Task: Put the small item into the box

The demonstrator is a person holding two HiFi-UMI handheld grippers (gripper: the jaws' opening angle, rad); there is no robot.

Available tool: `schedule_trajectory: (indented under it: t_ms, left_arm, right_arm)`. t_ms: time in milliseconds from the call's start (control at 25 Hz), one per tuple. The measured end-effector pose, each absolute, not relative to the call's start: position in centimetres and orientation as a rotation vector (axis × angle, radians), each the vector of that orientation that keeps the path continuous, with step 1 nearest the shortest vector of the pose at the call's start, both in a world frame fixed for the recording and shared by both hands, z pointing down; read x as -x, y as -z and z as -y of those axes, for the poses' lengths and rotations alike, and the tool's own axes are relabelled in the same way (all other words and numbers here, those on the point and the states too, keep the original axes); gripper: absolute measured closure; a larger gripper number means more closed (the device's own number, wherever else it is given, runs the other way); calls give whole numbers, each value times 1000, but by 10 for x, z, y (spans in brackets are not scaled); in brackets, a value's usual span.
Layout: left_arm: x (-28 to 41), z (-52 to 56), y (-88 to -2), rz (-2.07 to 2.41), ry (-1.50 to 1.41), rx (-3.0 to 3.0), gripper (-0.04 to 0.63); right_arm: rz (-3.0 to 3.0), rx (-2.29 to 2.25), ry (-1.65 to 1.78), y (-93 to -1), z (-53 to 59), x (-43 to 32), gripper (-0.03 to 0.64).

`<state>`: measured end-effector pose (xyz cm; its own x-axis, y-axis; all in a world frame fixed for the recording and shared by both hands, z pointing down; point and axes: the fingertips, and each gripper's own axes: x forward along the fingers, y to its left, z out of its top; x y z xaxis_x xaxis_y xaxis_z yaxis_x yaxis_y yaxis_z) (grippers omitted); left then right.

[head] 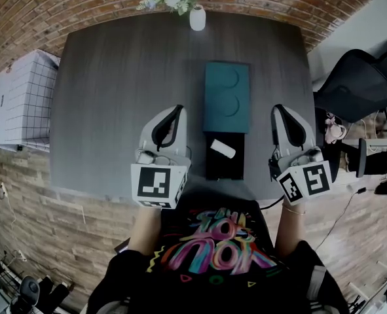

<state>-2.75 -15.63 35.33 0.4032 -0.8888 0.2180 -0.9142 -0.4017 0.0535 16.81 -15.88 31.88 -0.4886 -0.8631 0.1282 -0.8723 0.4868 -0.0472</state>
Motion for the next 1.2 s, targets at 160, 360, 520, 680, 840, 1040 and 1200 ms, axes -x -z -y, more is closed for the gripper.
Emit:
schedule_trajectory:
  t_ms: [160,360,520,680,840,1040,1200]
  left_arm:
    - [30,155,-354,1615,-229,-2476,594]
    - [30,154,-350,1605,-219,-2483,594]
    - [31,154,-350,1608,-223,-2510,594]
    - [32,153,-349,1605,-218,-2495,594]
    - [34,152,-349,1607,-219,-2490,594]
    - [33,151,-347,1609,-214,-2488,594]
    - [35,151,-346,1615,-224,-2491,594]
  right_arm:
    - [2628,-1518,-169,-322,155,-162,615]
    - [2632,-1486,-183,-325,152,-154,615]
    - [2637,-1470,-195,-326,151,-151,615]
    - [2639,-1468,-204,-326,150,-150,615]
    - [2644,-1468,-211,-327,149,-149,616]
    - [2644,-1466,-218,-326,147,-149,616]
    - [2644,-1458,-226,-326,146,-149,617]
